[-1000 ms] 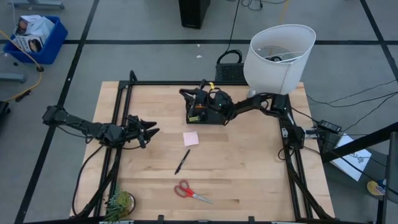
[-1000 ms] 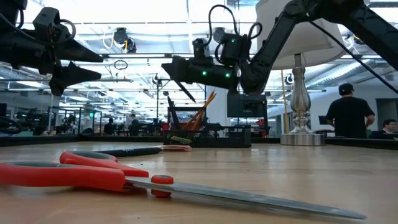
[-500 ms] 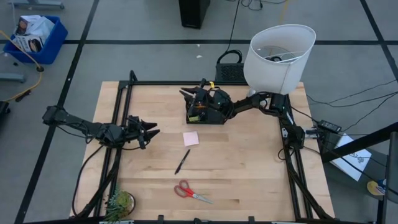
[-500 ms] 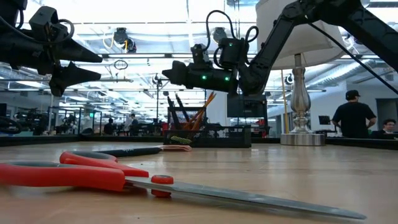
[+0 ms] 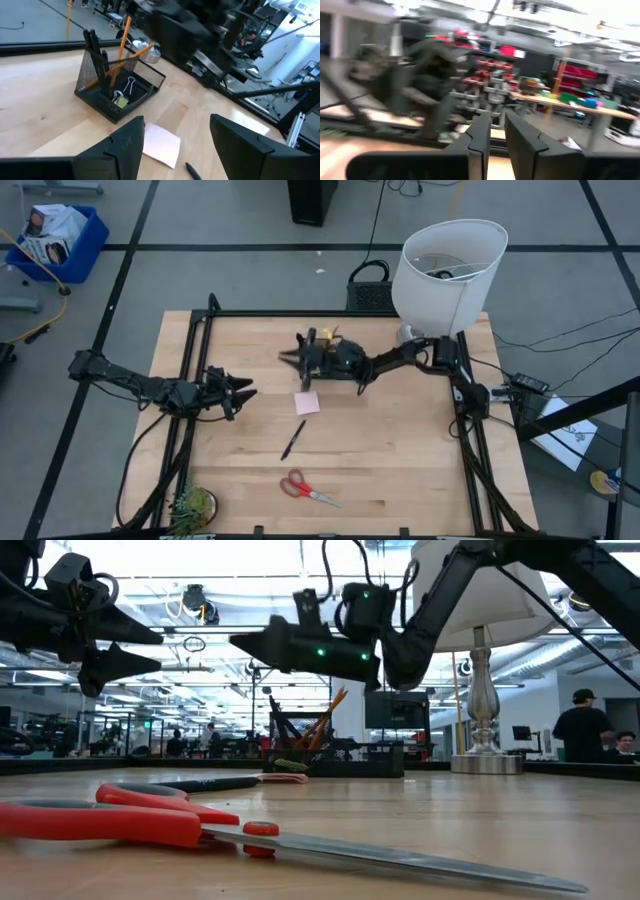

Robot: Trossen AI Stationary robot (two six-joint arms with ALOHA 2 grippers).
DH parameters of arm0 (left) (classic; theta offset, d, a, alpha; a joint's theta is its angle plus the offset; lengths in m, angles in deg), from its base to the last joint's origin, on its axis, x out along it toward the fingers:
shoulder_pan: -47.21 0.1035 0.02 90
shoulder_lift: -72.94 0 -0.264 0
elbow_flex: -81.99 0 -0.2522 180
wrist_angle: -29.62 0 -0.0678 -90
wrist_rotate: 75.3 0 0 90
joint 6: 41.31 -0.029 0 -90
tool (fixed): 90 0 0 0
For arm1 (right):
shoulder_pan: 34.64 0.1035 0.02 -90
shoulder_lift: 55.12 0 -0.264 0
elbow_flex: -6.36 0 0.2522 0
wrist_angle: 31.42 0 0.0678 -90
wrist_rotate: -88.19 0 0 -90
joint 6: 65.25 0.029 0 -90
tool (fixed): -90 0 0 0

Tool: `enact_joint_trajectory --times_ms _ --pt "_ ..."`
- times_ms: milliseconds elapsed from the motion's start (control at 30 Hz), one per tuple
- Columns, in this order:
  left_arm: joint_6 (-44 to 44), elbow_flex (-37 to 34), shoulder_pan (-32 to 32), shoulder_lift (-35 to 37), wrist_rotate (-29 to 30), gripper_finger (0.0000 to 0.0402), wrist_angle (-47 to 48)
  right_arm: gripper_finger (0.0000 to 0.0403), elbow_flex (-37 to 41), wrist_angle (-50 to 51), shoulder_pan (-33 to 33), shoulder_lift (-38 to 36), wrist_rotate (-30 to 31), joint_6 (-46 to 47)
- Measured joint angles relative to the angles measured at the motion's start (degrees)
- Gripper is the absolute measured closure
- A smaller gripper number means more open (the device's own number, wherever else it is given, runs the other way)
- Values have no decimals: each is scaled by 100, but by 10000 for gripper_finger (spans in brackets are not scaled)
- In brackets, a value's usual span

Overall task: Pick and place office supplies into organizer
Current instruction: Put the black pen into the desk organizer

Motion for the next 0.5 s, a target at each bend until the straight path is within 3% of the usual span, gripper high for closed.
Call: enact_joint_trajectory --times_ms 200,500 --pt "-14 0 0 -2 0 172 50 356 2 408 840 0 104 -633" --pt "-497 0 0 0 9 172 286 356 2 1092 1798 -7 1508 -1277"
